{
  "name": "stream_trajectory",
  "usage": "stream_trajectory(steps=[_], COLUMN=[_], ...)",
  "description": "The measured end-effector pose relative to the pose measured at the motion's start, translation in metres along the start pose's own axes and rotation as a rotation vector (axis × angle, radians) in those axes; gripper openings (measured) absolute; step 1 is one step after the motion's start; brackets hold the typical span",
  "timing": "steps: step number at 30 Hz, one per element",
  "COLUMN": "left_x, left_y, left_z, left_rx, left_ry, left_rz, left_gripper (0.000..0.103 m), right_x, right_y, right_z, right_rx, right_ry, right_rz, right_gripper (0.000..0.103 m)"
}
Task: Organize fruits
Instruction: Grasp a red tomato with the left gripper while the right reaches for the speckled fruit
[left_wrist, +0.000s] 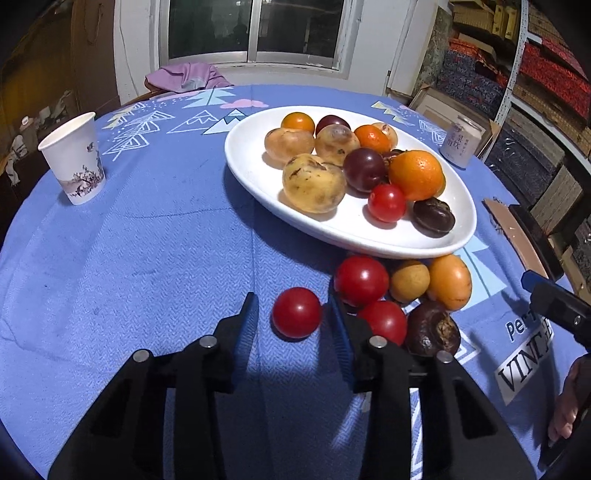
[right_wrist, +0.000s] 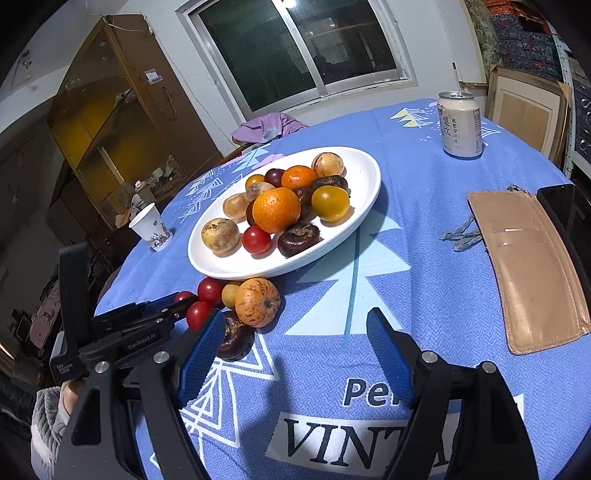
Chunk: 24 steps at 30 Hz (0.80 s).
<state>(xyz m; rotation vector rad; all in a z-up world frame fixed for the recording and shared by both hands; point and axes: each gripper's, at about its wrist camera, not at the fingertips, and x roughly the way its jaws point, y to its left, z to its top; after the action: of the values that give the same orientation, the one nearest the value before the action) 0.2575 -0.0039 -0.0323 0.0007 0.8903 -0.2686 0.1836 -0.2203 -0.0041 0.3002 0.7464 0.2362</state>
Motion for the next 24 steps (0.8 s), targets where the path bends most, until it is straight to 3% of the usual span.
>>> stream_trajectory(steps=[2,3,9,16,24], left_x=[0.0,0.001,-0.001,-0.023,-0.031], left_y=[0.0,-0.001,-0.002,0.015,0.029], left_z=[0.0,0.0,-0.002,-0.007,-0.007], left_rx=[0.002,0.007,0.015,-0.015,-0.071], left_ry=[-0.001,0.003,-0.001,-0.055,-0.073], left_rz=[-0.009,-0.019,-0.02,0.085,0.08], left_gripper=[0.034,0.024,0.024,0.024,0.024], right_x=[0.0,0.0,0.001,0.006,0.027], right_y=[0.001,0.0,0.0,0.006,0.033], right_z=[0.0,0.0,0.0,-0.003,0.002], right_rx=[-0.004,-0.004,-0.003,-0.048,-0.165], right_ry=[0.001,0.002,0.005,0.022,0.053], right_rz=[0.0,-0.001,-0.003,-0.013,-0.059], right_gripper=[0.08,0.08,0.08,0.08,0.077])
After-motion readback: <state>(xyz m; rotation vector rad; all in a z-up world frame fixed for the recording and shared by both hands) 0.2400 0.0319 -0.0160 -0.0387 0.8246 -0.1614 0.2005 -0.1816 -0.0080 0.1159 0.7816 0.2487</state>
